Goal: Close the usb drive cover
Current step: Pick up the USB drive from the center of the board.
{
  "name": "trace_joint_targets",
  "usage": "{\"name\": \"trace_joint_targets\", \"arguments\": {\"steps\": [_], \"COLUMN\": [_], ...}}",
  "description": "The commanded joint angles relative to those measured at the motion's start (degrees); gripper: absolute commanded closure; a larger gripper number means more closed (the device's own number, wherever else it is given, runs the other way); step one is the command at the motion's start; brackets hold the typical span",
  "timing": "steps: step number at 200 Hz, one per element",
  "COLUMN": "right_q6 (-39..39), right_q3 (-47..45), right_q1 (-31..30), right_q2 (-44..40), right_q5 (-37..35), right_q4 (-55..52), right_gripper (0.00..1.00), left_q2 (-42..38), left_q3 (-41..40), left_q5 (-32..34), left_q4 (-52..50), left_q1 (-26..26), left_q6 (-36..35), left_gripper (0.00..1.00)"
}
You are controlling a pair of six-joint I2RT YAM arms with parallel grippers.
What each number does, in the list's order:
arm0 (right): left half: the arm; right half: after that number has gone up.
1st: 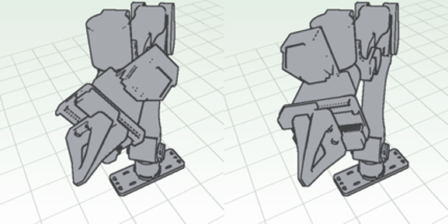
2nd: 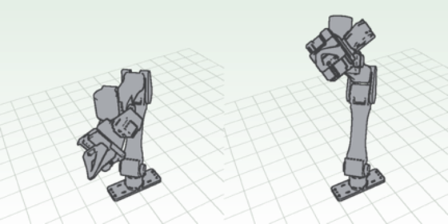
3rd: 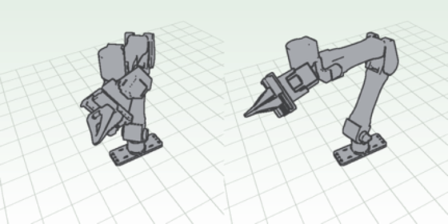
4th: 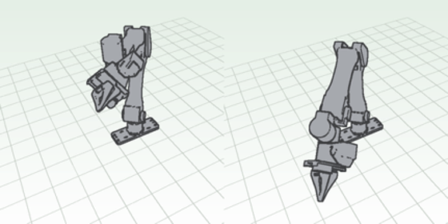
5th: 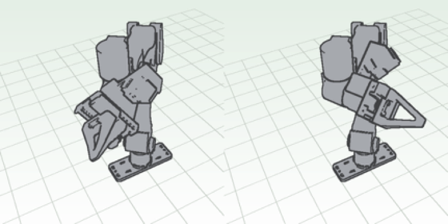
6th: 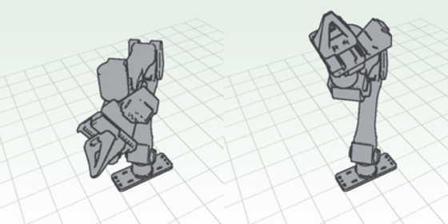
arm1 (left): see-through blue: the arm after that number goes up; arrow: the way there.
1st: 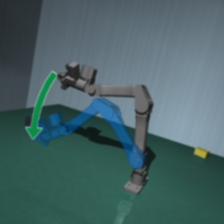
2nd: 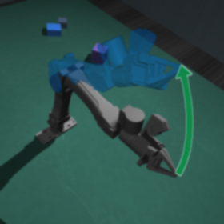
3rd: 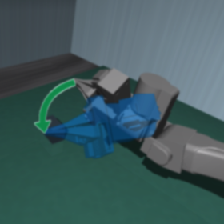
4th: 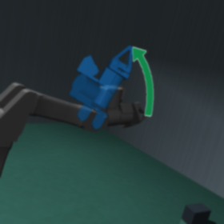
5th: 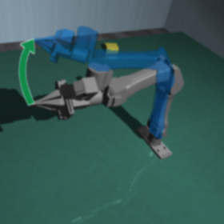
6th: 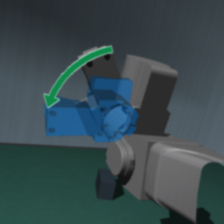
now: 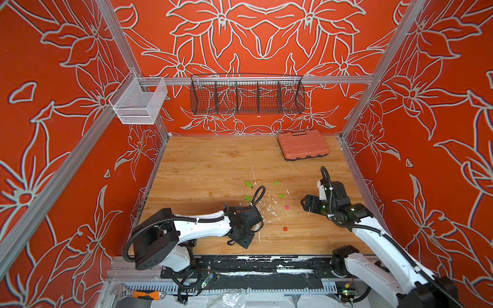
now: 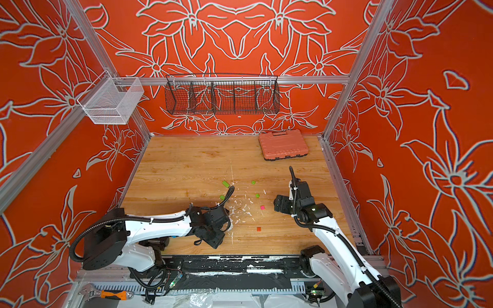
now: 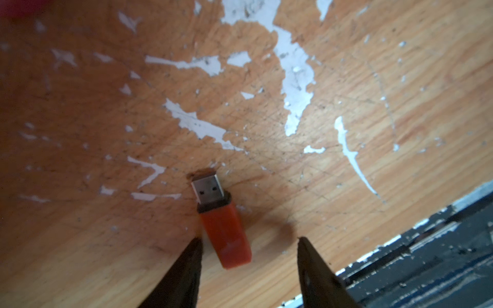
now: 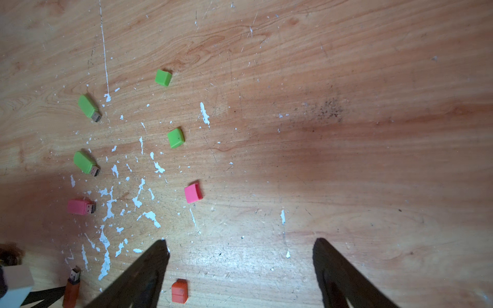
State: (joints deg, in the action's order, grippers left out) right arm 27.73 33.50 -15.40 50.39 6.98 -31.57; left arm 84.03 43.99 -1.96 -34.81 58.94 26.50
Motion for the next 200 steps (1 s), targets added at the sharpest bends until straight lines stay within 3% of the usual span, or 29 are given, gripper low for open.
{"name": "trace_joint_targets", "arguments": {"steps": [1, 48, 94, 129, 165, 200], "right_q6": [0.8, 1.6, 7.8, 15.0, 20.9, 26.1], "right_q3": [1.9, 5.0, 8.8, 10.8, 13.0, 12.8], "right_q1": [-1.0, -7.5, -13.9, -21.0, -28.4, -32.1], "right_q2": [-0.5, 2.9, 8.7, 16.2, 25.4, 27.9], "right_q5": [-2.2, -7.3, -11.0, -8.6, -4.1, 0.5], "right_q4": [-1.6, -4.7, -10.8, -11.8, -12.7, -11.0], "right_gripper": [0.13, 0.17, 0.23, 0.28, 0.30, 0.35], "left_q2": [3.0, 4.7, 4.6, 1.9, -1.0, -4.1], "left_q3": [0.9, 0.8, -0.3, -2.2, 0.2, 1.9], "left_q5": [1.8, 0.8, -2.5, -2.9, 0.6, 1.3], "left_q4": [-4.7, -3.4, -2.3, -2.3, -5.0, -5.2], "left_q1": [0.2, 0.3, 0.2, 0.2, 0.3, -0.4], "left_q6": [2.6, 3.0, 5.0, 6.5, 5.3, 4.0], "left_gripper": [0.42, 0.53, 0.74, 0.84, 0.87, 0.88]}}
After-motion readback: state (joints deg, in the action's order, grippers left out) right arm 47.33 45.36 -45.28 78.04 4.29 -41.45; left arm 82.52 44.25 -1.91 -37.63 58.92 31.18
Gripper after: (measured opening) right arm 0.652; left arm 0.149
